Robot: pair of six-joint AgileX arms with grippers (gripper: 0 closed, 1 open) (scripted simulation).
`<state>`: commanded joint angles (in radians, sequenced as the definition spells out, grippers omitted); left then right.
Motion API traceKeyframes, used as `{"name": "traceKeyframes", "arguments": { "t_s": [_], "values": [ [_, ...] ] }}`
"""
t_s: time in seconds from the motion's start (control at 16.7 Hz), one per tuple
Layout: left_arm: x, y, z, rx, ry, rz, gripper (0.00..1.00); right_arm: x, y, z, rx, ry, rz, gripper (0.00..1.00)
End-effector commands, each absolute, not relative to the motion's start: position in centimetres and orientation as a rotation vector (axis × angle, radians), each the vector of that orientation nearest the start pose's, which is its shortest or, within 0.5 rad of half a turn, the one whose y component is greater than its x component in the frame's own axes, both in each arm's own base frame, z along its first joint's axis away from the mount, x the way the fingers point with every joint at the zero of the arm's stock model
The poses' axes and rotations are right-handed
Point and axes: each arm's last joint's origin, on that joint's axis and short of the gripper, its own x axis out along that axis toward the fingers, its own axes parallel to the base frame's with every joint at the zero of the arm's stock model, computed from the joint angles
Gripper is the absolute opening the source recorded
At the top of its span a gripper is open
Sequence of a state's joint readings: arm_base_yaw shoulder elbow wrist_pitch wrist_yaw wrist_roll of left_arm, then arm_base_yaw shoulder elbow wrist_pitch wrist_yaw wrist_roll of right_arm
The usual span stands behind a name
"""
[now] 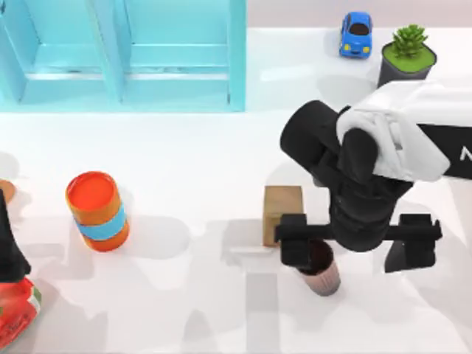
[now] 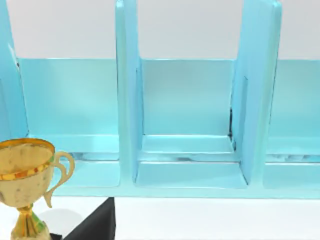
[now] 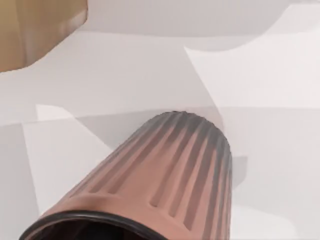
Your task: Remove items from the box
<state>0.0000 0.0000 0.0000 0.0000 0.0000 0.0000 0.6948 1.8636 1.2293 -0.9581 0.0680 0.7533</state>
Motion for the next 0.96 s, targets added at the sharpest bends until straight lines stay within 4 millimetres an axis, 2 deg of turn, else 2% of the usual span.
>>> {"name": "traceKeyframes", "arguments": {
  "t_s": [0.18, 0.84, 0.96],
  "values": [
    [10.6, -0.1, 16.0, 0.0, 0.0, 0.0, 1.0, 25.7, 21.6, 16.5, -0.008, 1.543, -0.094, 1.0],
    [10.6, -0.1, 16.0, 0.0, 0.0, 0.0, 1.0, 25.6, 21.5, 25.0, -0.014, 1.549, -0.097, 1.0],
    [10.6, -0.1, 16.0, 0.0, 0.0, 0.0, 1.0, 25.5, 21.3, 25.7, -0.009, 1.541, -0.092, 1.0]
  ]
}}
